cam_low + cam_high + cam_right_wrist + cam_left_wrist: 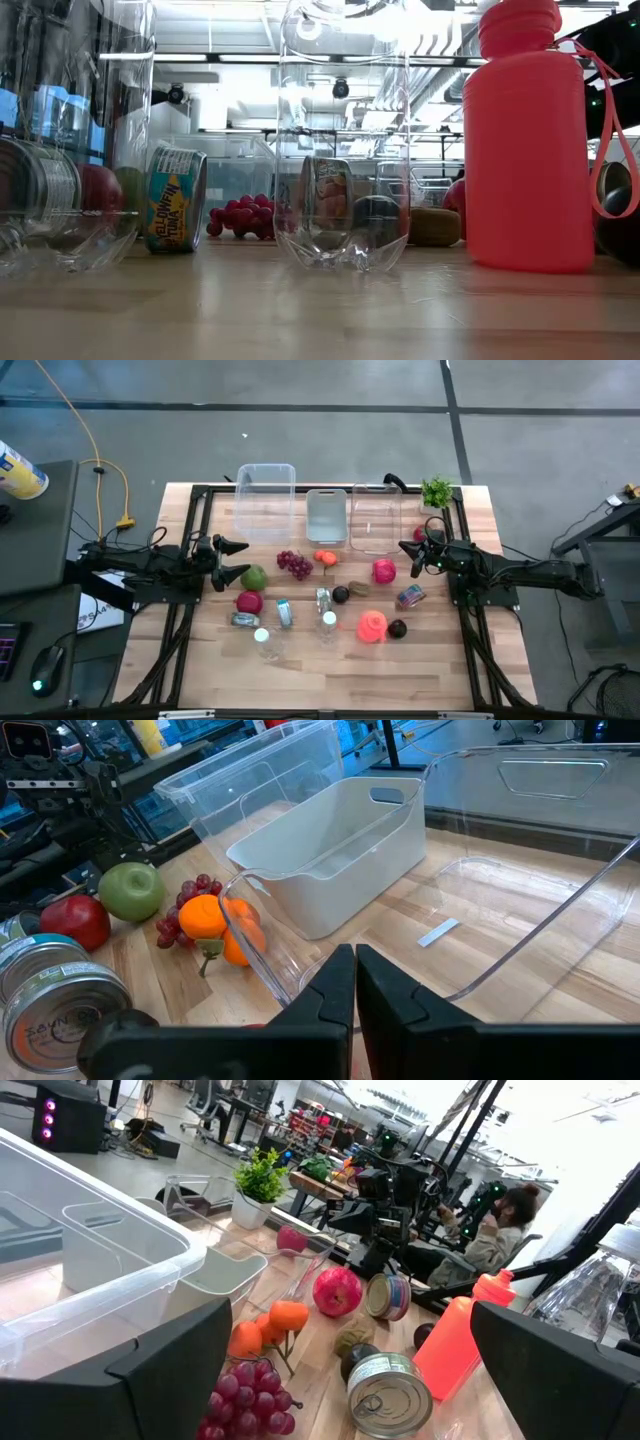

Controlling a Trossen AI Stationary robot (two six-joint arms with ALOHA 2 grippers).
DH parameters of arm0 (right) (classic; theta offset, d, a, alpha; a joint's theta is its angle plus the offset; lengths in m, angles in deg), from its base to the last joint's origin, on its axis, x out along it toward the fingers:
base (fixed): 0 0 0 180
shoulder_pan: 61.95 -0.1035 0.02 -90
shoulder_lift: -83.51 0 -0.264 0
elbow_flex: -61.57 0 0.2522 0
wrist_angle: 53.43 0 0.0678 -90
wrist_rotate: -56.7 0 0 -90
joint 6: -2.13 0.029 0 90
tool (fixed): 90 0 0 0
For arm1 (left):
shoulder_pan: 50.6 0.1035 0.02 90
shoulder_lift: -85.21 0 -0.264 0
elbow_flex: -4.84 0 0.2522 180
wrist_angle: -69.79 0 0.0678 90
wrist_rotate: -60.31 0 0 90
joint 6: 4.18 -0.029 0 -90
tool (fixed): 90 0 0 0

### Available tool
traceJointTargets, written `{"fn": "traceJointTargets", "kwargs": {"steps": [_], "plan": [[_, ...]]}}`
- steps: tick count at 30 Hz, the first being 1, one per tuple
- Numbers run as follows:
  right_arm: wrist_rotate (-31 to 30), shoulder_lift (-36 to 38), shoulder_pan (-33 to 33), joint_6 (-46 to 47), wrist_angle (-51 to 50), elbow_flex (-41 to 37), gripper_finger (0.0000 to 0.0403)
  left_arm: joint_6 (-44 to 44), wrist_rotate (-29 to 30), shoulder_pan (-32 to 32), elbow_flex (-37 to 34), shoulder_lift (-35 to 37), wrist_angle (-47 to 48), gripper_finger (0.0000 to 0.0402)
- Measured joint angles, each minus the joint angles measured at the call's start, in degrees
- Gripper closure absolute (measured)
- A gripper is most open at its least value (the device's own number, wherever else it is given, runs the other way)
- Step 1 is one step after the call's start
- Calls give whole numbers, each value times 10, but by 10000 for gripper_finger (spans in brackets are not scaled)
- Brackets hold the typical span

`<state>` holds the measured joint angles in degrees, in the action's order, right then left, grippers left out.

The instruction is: Pick & Place Food Item

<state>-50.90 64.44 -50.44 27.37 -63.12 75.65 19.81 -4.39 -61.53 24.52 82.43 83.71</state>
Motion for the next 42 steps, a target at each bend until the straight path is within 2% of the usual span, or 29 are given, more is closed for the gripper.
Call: {"fn": "traceJointTargets", "kwargs": {"steps": [21,24,28,32,35,37,39,40,42], "plan": [[0,0,0,0,0,0,400,0,0,0,0,0,-5,2],[0,0,0,0,0,0,400,-19,7,1,0,0,-54,3],[0,0,0,0,0,0,400,-95,39,4,0,0,-111,3],[0,0,0,0,0,0,400,-91,17,3,0,1,-138,3],[0,0,0,0,0,0,400,-112,14,3,0,1,-196,3],[0,0,0,0,0,0,400,-180,-39,2,1,1,-229,2],[0,0,0,0,0,0,400,-228,-133,-1,6,-9,-234,2],[0,0,0,0,0,0,400,-227,-162,-3,16,-20,-229,2],[0,0,0,0,0,0,400,-195,-173,-10,44,-54,-213,3]]}}
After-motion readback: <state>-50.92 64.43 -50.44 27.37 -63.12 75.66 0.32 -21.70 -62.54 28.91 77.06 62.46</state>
